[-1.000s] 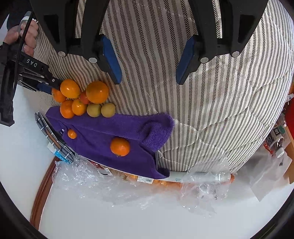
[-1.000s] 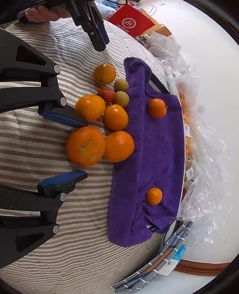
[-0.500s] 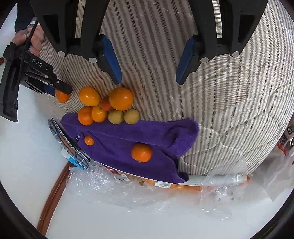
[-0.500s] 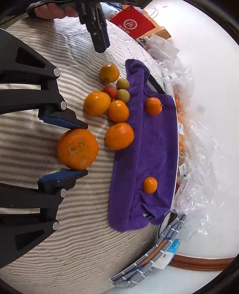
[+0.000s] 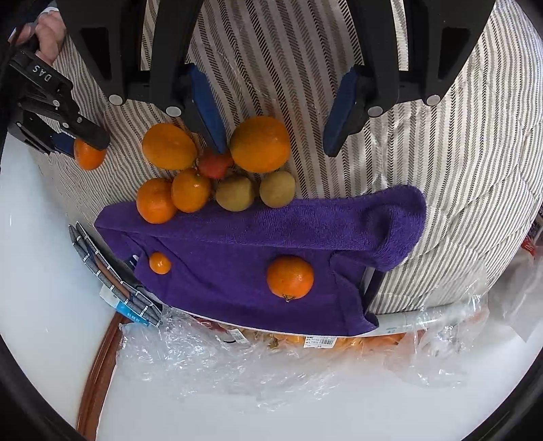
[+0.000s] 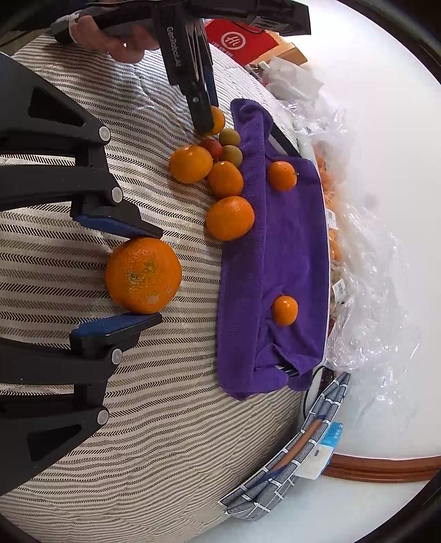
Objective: Organize fruits
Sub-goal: 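Grasp a large orange with the right gripper while the left gripper grasps another orange, then lift both held oranges and carry them onto the purple towel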
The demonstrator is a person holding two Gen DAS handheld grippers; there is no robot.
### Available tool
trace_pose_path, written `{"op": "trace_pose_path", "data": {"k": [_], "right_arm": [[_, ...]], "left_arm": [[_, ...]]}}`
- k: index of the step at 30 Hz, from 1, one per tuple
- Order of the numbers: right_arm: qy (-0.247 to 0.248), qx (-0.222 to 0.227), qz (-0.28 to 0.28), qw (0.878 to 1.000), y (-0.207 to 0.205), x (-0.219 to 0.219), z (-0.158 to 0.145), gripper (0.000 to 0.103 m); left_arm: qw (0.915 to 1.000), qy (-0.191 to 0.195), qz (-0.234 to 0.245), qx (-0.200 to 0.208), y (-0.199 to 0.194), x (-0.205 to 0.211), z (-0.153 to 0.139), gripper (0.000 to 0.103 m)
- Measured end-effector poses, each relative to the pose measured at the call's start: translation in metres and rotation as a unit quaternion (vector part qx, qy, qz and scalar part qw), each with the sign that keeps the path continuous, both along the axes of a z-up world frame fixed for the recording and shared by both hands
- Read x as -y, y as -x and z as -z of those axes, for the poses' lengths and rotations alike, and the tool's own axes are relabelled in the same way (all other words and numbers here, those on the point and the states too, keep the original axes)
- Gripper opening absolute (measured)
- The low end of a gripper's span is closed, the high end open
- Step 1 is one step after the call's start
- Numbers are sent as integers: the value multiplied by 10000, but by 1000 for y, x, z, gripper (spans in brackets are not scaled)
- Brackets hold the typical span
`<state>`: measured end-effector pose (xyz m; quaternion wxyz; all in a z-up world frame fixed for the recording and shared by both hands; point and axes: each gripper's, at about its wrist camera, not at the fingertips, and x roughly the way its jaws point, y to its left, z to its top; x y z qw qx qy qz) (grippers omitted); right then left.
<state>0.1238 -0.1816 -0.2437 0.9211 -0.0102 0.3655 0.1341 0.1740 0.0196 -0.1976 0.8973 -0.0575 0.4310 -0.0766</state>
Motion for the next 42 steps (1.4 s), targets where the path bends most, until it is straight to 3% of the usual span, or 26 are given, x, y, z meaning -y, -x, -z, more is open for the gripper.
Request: {"op": "trace_pose_path", "data": {"k": [13, 14, 16, 21, 26, 42], "right_arm": [[-93, -194, 176, 9996, -7, 6, 4, 42], [-105, -205, 176, 9996, -7, 7, 4, 42], [-125, -228, 177, 9995, -8, 7, 4, 42], [-110, -148, 178, 9997, -6, 6, 3, 42], [-132, -14, 83, 9999, -1, 6, 1, 42], [-697, 122, -33, 9975, 2, 20, -3, 42]], "left_arm": [[10000, 15, -8, -11, -2, -1, 1, 53], [10000, 52, -12, -7, -2, -2, 1, 51], [9991, 391, 189, -11, -2, -6, 2, 33], [9980, 599, 98, 147, 2, -12, -1, 33], [9976, 574, -72, 387, 10, -16, -7, 33], [9951, 666, -272, 683, 13, -25, -17, 33]]}}
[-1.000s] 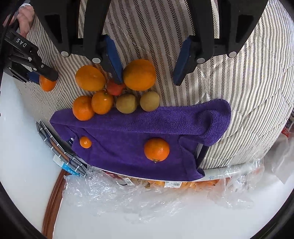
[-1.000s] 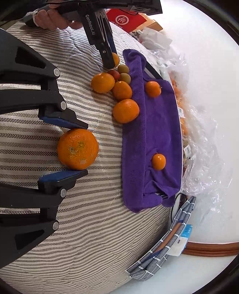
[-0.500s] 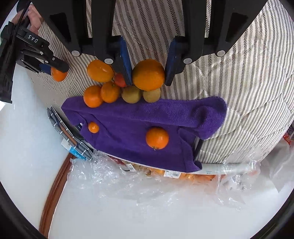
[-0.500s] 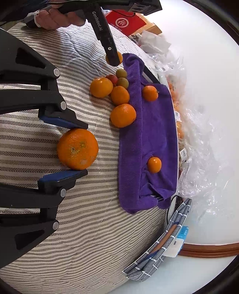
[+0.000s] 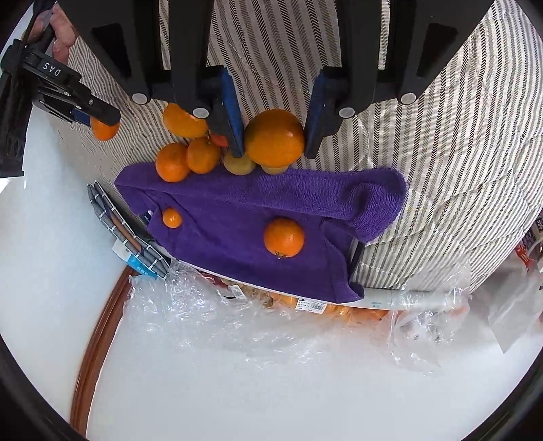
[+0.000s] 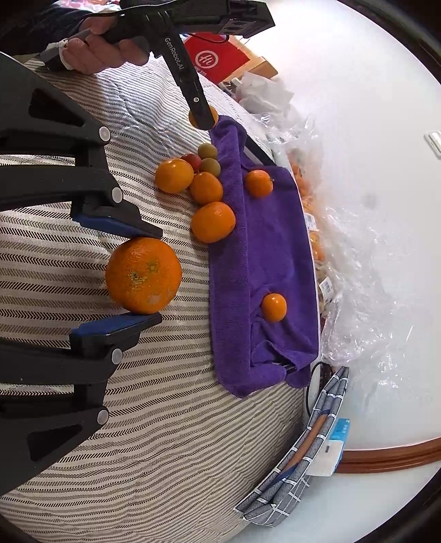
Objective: Organize fruits
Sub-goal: 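Lift both held oranges and carry them onto the purple towel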
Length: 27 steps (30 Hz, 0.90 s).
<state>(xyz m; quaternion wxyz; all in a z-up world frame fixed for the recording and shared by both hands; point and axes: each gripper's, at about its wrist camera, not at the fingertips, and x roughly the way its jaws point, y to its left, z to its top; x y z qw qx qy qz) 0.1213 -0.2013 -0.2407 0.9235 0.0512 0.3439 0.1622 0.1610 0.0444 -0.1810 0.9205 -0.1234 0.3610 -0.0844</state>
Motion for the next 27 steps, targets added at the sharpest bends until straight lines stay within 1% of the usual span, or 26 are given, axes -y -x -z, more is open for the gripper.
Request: {"op": "trace_pose_path", "data": {"k": [3, 8, 10, 12, 15, 19, 23, 27], "right_arm": [[-87, -36, 24, 10000, -1, 3, 0, 42], [-195, -181, 274, 9993, -5, 10, 1, 42], [-150, -198, 328, 9992, -8, 13, -2, 42], [-69, -171, 352, 9992, -10, 15, -7, 42], [-66, -39, 335, 9994, -17, 18, -20, 42], [-81, 258, 361, 9990, -34, 19, -46, 42], [-145, 502, 323, 9981, -60, 18, -68, 42], [-98, 631, 346, 9974, -89, 16, -78, 42]], "left_arm": [[10000, 22, -46, 39, 1, -3, -1, 33], [9997, 129, -200, 89, 1, -11, -7, 33], [9995, 163, -274, 67, 0, -15, -11, 33], [9993, 195, -282, 129, -1, -17, -19, 33], [9991, 25, -312, 302, -7, -17, -36, 33], [9982, -181, -335, 474, -27, -12, -53, 33], [9976, -274, -412, 474, -54, -9, -58, 33], [9973, -296, -495, 446, -78, -10, -54, 33]]}}
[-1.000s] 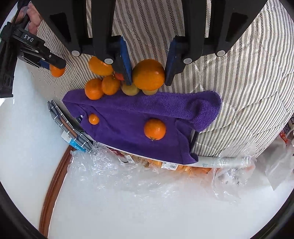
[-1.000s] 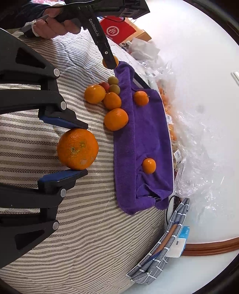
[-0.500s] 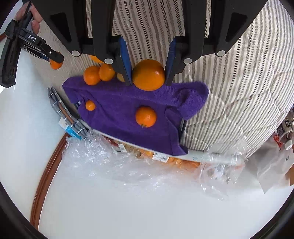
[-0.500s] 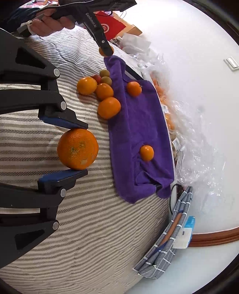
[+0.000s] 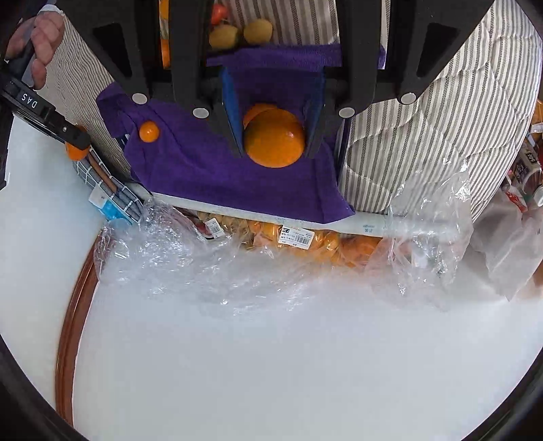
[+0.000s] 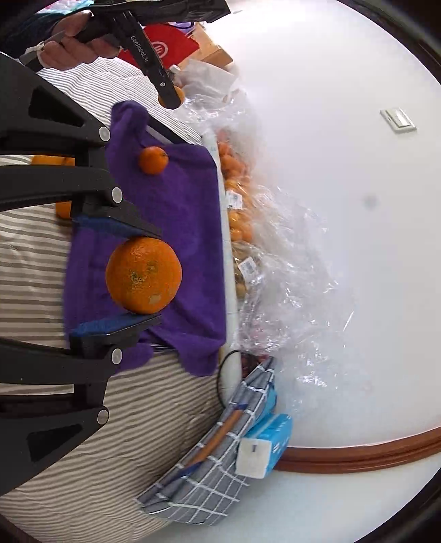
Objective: Organize fruits
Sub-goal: 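Lift both held oranges and carry them onto the purple towel, then open both grippers to release the oranges on the towel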
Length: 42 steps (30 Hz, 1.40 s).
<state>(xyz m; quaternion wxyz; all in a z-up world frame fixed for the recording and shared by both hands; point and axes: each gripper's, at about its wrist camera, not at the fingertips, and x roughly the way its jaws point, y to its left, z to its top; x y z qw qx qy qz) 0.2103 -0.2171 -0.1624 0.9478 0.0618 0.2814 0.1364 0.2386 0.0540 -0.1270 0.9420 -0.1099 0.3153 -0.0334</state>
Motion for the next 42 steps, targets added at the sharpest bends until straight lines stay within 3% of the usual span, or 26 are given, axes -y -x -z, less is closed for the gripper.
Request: {"op": "trace_pose_path", "data": {"k": [12, 18, 42], "right_arm": [[-46, -339, 22, 9994, -38, 8, 37, 42], [-64, -543, -88, 9985, -44, 3, 50, 42], [115, -736, -161, 9971, -52, -3, 63, 43]], "left_arm": [[9997, 85, -125, -191, -15, -13, 36, 33], [9985, 368, -266, -305, -19, -24, 42, 33], [9983, -162, -7, -559, -22, 4, 53, 34]]}}
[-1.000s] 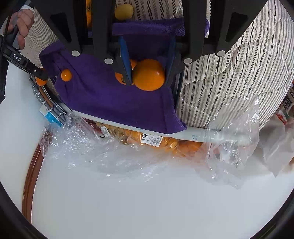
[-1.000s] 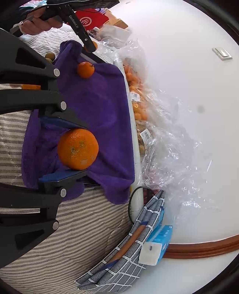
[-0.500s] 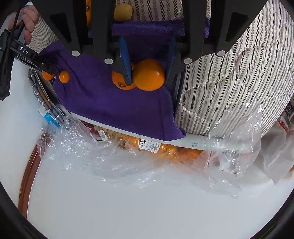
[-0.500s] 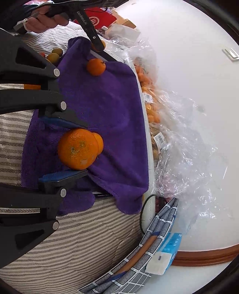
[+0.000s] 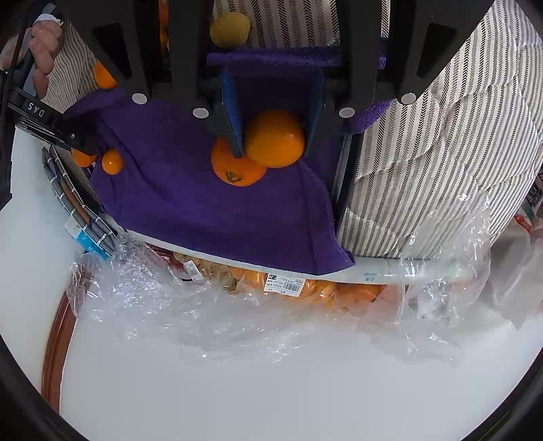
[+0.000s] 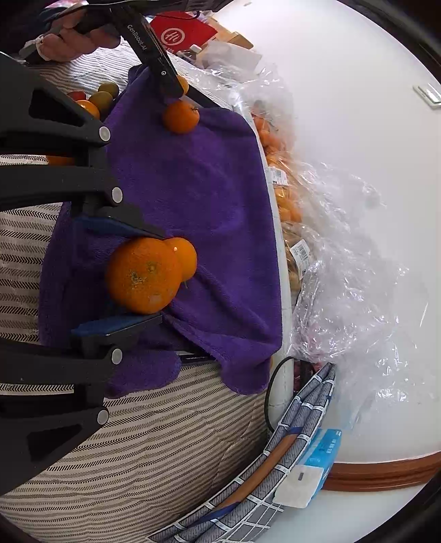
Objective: Organize fruits
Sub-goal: 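Open both grippers to release the oranges on the towel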
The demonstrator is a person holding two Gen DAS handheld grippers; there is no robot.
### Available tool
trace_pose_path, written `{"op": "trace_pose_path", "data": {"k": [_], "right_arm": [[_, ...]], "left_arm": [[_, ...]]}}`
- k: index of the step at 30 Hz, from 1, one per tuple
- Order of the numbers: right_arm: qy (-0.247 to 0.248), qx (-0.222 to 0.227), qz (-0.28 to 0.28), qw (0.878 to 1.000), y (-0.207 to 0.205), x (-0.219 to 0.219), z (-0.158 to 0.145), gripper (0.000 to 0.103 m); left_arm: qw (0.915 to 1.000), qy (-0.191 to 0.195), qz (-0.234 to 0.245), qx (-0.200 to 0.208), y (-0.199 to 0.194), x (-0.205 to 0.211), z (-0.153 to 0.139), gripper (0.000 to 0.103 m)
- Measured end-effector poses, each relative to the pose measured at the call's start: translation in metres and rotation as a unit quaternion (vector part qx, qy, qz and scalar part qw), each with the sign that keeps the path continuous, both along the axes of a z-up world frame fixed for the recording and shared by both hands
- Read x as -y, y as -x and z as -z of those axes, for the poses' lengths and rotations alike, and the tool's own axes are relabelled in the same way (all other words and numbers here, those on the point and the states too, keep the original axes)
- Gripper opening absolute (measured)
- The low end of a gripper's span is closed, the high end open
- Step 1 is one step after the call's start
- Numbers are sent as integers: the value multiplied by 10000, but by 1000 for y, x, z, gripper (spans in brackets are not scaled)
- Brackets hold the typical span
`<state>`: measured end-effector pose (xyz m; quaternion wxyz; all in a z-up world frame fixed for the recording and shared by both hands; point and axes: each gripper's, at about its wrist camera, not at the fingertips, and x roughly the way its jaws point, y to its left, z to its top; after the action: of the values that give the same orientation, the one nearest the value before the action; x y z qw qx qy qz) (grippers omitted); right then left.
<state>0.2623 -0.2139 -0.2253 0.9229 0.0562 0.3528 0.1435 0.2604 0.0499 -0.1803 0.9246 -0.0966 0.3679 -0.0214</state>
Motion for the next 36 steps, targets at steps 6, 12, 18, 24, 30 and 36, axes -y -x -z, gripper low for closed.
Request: {"op": "trace_pose_path", "data": {"k": [6, 12, 18, 24, 30, 36], "right_arm": [[-72, 168, -39, 9998, 4, 1, -4, 43], [-102, 217, -52, 9997, 6, 1, -6, 44], [-233, 468, -44, 9986, 13, 5, -12, 52], [-309, 595, 67, 9977, 16, 8, -17, 52], [-299, 689, 41, 9972, 25, 4, -20, 52], [-85, 916, -85, 9957, 39, -9, -28, 49]], "left_arm": [[10000, -27, 21, -6, -1, 1, 1, 34], [10000, -48, 33, -9, -1, 2, 1, 34], [10000, -3, 80, 10, 1, 2, 0, 34], [9998, 18, 100, 174, 7, 3, -5, 41], [9993, 41, 132, 348, 15, 6, -10, 45], [9978, 5, 71, 658, 31, 4, -18, 49]]}}
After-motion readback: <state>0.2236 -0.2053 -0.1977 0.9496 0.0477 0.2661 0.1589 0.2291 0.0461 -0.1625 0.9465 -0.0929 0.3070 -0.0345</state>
